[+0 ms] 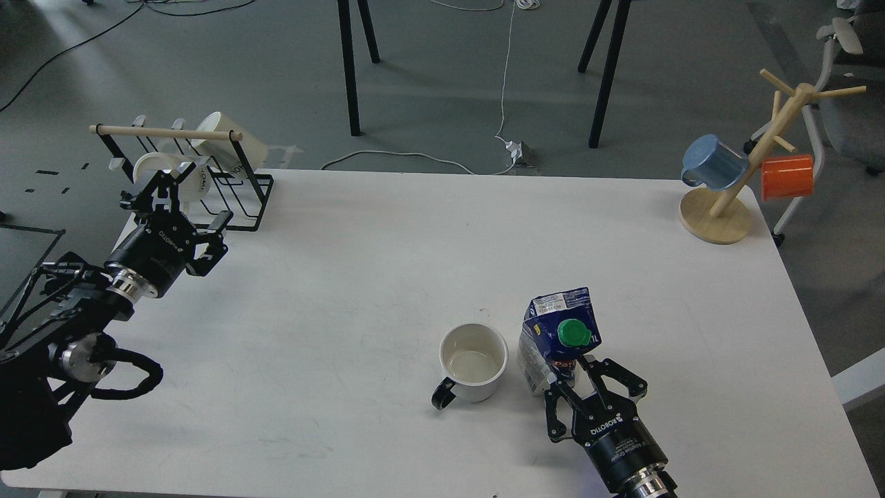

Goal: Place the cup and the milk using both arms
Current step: 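Carry the milk carton with the right gripper beside the white mug, then open the right gripper and withdraw it from the carton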

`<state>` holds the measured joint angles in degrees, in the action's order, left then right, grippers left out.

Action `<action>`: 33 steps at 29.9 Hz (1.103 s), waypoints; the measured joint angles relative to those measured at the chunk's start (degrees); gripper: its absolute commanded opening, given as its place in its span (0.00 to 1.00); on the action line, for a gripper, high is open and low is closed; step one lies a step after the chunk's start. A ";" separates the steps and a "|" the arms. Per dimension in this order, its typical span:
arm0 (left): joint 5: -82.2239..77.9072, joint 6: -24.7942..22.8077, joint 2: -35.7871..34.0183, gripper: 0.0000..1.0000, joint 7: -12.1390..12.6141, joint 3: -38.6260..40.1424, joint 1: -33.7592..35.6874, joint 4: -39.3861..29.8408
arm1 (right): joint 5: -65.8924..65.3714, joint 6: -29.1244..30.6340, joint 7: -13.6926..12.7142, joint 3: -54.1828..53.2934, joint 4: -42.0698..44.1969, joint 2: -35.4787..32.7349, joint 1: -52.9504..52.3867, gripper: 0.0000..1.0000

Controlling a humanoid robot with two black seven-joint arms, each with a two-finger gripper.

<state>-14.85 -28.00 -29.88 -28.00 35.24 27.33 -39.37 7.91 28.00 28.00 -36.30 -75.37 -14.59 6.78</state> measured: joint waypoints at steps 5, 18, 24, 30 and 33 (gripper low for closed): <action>0.00 0.00 0.00 0.98 0.00 0.00 0.00 0.00 | 0.00 0.00 0.00 0.02 0.04 0.00 0.07 0.54; 0.00 0.00 -0.09 0.98 0.00 0.00 0.00 0.00 | -1.17 0.00 0.00 1.09 -1.16 -0.53 0.89 0.99; 0.00 0.00 -0.15 0.98 0.00 0.00 0.00 0.00 | -1.41 0.02 0.00 0.72 -4.76 -2.80 5.14 0.99; 0.00 0.00 -0.24 0.98 0.00 0.00 0.00 0.33 | -1.42 0.02 0.00 -1.60 -9.31 -11.60 12.26 0.99; 0.00 0.00 -0.21 0.98 0.00 0.00 0.01 0.59 | -0.86 0.02 0.00 -5.93 -9.87 -17.31 15.40 0.99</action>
<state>-14.86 -28.00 -30.09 -28.00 35.24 27.34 -38.78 7.06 28.02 28.00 -42.22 -85.24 -31.90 22.18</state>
